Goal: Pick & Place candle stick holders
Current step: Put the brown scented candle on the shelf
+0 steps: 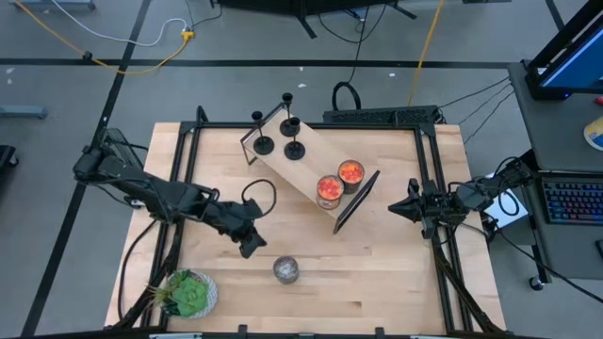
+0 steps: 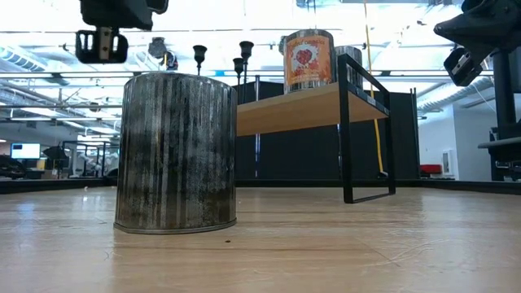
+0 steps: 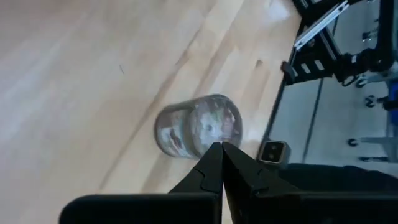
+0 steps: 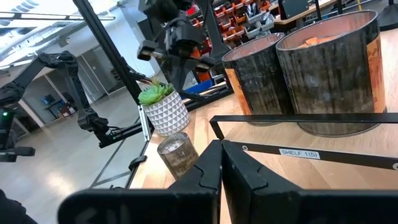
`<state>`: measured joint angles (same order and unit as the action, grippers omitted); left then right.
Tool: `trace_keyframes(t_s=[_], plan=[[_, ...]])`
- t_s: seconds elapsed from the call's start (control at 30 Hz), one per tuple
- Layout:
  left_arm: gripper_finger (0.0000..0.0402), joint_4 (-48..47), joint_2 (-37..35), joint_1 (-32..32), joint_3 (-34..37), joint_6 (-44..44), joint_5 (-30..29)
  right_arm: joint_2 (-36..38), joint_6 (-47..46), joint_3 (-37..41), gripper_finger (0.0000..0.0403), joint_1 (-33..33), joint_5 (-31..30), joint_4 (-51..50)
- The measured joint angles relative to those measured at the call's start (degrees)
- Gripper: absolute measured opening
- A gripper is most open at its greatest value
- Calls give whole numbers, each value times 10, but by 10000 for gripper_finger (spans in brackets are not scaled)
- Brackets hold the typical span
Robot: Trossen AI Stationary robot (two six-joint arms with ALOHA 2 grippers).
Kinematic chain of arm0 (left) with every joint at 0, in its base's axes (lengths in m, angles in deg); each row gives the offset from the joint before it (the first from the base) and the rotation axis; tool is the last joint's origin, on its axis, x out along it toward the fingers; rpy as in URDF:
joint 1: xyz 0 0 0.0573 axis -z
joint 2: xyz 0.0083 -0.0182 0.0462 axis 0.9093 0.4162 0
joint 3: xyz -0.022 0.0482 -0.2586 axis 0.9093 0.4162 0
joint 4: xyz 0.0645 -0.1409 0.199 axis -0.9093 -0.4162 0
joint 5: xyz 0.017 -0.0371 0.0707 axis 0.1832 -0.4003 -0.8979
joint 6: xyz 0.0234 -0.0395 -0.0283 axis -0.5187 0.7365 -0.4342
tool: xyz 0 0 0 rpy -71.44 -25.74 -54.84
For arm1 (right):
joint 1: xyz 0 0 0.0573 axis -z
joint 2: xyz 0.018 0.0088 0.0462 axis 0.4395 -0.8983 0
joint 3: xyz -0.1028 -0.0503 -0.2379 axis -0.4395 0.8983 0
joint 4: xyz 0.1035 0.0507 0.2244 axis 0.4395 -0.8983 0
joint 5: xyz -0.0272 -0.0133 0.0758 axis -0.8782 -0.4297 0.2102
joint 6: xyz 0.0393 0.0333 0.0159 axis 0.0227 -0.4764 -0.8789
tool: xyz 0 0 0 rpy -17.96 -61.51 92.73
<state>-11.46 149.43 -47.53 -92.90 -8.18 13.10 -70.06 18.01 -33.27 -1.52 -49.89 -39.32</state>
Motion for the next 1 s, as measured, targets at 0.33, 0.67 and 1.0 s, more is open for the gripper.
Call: trace_keyframes(t_s=[0.33, 0.67, 1.0], plan=[[114, 29, 4, 25, 0, 81, -22, 0, 0, 0, 0, 0, 0, 0], [221, 45, 67, 28, 0, 138, 41, 0, 0, 0, 0, 0, 0, 0], [189, 83, 90, 10, -1, 165, 46, 0, 0, 0, 0, 0, 0, 0]])
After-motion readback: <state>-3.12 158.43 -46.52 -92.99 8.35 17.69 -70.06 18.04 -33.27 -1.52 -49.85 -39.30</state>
